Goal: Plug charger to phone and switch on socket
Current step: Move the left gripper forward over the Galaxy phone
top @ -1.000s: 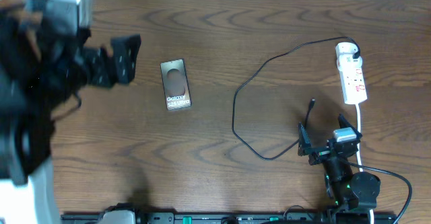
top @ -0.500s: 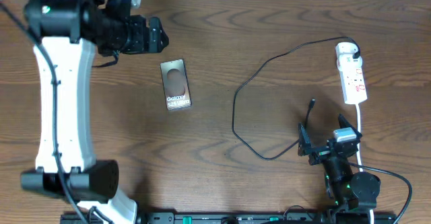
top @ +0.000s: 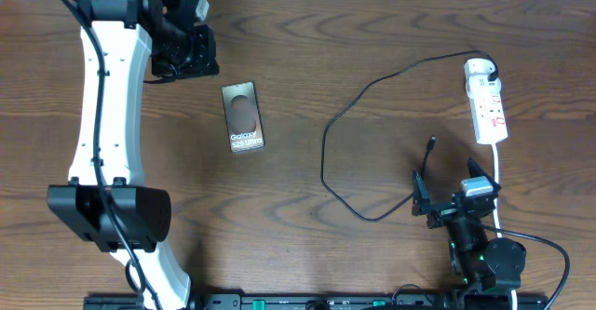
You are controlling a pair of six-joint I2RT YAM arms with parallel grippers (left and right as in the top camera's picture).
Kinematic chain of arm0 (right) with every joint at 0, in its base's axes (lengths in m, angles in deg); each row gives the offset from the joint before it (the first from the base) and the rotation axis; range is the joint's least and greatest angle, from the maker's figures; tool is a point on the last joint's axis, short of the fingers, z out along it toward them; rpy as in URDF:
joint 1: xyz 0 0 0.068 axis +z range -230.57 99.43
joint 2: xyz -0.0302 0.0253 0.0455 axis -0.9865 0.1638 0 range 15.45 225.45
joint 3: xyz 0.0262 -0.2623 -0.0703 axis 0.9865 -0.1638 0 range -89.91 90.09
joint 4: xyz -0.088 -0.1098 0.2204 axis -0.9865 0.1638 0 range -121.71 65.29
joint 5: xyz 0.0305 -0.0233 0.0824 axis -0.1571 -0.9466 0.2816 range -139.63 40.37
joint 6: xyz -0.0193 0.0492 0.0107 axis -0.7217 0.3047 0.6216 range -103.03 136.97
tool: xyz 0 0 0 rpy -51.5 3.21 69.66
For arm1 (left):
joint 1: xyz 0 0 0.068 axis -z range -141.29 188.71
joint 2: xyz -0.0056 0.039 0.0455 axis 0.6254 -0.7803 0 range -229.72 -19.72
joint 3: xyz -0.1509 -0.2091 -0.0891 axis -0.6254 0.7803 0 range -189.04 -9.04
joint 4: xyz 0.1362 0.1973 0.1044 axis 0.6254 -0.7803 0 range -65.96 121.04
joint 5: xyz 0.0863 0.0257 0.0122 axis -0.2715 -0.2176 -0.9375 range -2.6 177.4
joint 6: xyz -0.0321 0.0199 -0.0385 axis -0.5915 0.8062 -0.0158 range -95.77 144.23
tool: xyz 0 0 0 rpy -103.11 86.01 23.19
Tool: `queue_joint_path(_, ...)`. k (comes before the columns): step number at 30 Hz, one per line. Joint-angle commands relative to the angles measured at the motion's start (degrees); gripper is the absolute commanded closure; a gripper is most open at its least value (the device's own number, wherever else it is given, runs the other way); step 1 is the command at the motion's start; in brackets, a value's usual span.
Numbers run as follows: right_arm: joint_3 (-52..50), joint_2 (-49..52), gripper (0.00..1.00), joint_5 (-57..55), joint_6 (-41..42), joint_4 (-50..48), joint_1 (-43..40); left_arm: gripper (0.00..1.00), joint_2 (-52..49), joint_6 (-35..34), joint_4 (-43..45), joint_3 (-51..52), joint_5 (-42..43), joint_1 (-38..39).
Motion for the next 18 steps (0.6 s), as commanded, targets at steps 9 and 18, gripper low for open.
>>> queue_joint_path(9, -0.04, -0.04, 0.01, 0.13, 0.37, 0.28, 0.61, 0.62, -1.20, -1.40, 3.19, 4.61, -2.56, 1.40)
queue_joint_path(18, -0.04, -0.02, 0.01, 0.13, 0.37, 0.28, 0.61, 0.46, -1.99, -4.59, 8.15, 11.32, -2.75, 1.53)
